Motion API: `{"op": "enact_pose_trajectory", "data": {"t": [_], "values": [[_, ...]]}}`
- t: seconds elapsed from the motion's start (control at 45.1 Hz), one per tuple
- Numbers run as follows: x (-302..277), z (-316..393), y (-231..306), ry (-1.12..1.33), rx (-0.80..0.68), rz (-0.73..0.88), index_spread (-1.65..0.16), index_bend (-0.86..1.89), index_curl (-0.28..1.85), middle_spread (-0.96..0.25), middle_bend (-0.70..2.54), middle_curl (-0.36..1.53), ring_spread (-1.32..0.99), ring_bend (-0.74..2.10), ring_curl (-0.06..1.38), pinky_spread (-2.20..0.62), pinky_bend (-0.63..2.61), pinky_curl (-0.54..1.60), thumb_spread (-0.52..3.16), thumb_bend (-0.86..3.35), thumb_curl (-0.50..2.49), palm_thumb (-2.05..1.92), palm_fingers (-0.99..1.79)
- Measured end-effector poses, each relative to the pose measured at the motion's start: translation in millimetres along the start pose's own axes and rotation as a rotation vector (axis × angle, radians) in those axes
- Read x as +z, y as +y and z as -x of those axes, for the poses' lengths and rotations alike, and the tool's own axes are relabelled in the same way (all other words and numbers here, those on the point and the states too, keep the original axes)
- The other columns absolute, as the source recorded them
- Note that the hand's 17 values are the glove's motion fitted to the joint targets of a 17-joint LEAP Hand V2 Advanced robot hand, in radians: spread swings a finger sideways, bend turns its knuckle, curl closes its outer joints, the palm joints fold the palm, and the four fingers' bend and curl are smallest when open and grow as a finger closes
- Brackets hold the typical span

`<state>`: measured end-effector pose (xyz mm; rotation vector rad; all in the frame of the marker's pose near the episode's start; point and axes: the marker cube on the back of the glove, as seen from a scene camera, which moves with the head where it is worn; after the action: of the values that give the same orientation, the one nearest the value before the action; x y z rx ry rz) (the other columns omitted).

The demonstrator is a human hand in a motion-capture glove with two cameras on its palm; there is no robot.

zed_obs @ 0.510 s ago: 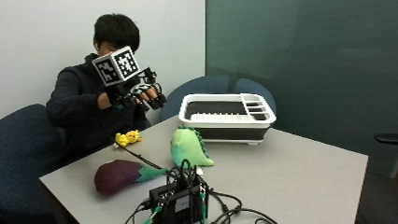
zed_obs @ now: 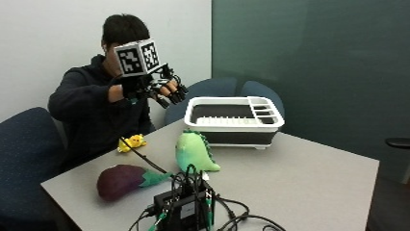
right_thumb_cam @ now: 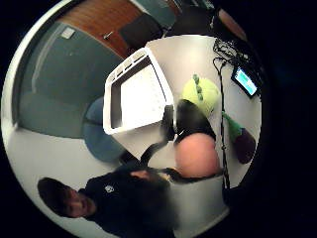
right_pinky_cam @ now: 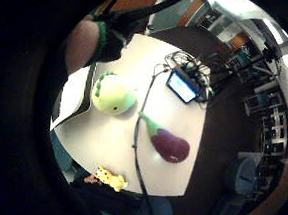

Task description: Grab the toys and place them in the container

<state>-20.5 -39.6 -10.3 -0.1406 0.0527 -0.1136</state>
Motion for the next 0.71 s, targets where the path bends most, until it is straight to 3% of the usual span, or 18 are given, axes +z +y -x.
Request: {"op": "enact_pose_trajectory", "data": {"t": [0.089, 0.266, 0.377, 0.465, 0.576, 0.62, 0.709], "values": [[11, -1, -15, -0.016, -0.045, 0.101, -0.21, 0.13, 0.16, -0.07, 0.41, 0.18, -0.22, 0.48, 0.20, -0.05, 0.59, 0.27, 1.38, 0.17, 0.23, 0.16, 0.38], [94, 12, -32, -0.081, -0.011, 0.557, -0.25, 0.07, 0.16, -0.03, 0.16, 0.16, -0.11, 0.24, 0.17, 0.00, 0.90, 0.37, 1.40, 0.23, 0.31, 0.32, -0.20], [150, -4, -51, 0.009, 0.016, 0.605, -0.27, 0.06, 0.14, -0.01, 0.07, 0.14, -0.05, 0.18, 0.15, 0.03, 1.03, 0.39, 1.37, 0.25, 0.34, 0.39, -0.28], [177, -4, -55, 0.004, 0.012, 0.528, -0.28, 0.07, 0.14, 0.00, 0.07, 0.13, -0.02, 0.26, 0.17, 0.03, 1.13, 0.41, 1.33, 0.26, 0.36, 0.46, -0.17], [187, -8, -55, -0.012, 0.014, 0.412, -0.30, 0.20, 0.17, -0.01, 0.17, 0.14, -0.02, 0.51, 0.22, 0.00, 1.10, 0.39, 1.28, 0.27, 0.39, 0.55, 0.22], [188, -9, -55, -0.025, 0.016, 0.354, -0.30, 0.22, 0.17, -0.05, 0.25, 0.17, -0.10, 0.64, 0.24, -0.06, 1.03, 0.36, 1.29, 0.29, 0.41, 0.59, 0.48], [189, -12, -55, -0.078, 0.043, 0.266, -0.30, 0.18, 0.18, -0.10, 0.33, 0.20, -0.20, 0.77, 0.29, -0.17, 1.03, 0.35, 1.23, 0.30, 0.45, 0.65, 0.70]]}}
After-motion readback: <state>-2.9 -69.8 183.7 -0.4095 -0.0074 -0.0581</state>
